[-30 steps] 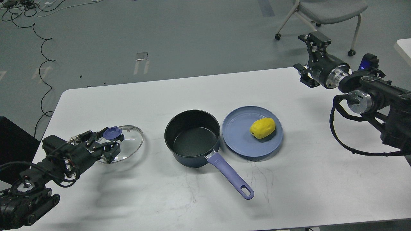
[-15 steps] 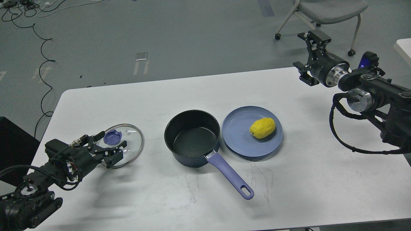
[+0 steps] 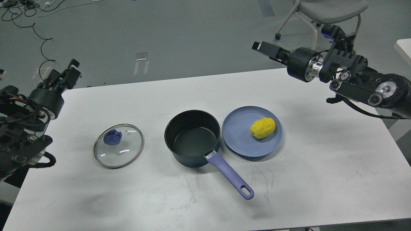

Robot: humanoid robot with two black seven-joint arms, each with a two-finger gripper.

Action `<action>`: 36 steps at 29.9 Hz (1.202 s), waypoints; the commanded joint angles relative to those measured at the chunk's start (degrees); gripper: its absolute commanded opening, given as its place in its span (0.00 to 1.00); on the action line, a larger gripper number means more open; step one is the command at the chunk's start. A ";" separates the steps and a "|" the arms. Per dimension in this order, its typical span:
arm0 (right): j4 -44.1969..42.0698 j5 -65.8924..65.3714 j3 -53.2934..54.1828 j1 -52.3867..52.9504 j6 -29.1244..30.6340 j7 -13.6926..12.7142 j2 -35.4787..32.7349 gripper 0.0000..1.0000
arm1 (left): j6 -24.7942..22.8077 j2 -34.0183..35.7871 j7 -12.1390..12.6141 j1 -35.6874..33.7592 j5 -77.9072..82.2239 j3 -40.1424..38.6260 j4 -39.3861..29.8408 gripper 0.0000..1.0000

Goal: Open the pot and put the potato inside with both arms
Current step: 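Retract the left arm and move the right gripper over the yellow potato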

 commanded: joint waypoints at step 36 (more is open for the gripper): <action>-17.84 -31.13 -28.57 2.47 -26.53 5.19 9.06 0.94 | -24.00 1.28 0.75 -1.04 -16.62 -6.75 0.69 0.98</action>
